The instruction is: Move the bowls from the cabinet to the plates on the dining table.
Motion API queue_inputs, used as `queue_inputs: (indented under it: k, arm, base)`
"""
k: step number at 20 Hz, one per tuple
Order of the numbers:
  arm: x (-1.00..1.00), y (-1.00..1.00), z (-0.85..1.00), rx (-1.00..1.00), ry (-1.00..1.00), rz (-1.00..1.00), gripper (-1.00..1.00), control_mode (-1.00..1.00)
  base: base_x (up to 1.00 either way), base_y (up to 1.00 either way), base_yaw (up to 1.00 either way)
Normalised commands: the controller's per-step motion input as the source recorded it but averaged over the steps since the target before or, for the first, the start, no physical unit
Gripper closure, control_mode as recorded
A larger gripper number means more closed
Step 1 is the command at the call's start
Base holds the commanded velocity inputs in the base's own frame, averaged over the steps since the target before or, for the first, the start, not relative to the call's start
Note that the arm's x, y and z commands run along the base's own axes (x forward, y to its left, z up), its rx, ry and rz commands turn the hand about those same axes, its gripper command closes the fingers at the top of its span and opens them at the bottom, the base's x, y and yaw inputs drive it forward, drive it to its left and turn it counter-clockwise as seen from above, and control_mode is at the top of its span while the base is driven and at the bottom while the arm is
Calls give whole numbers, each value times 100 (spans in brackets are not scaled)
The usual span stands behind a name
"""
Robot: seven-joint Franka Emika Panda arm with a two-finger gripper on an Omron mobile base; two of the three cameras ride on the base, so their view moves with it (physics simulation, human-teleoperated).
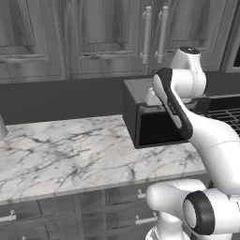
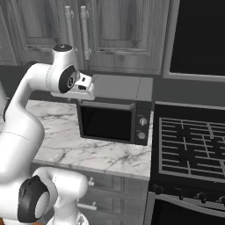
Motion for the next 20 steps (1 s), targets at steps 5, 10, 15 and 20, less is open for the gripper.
queue_inputs:
  k: [5, 10, 15, 20]
  arm:
    - [-7, 5, 13, -4, -5, 0, -100, -100]
    - [-15, 1, 43, -5, -8, 0, -100, -100]
    - [-15, 0, 48, -2, -10, 0, -100, -100]
    - [-13, -2, 51, -2, -8, 0, -100, -100]
  base:
    - [0, 0, 0]
    - [0, 0, 0]
    - [0, 0, 0]
    - [0, 0, 0]
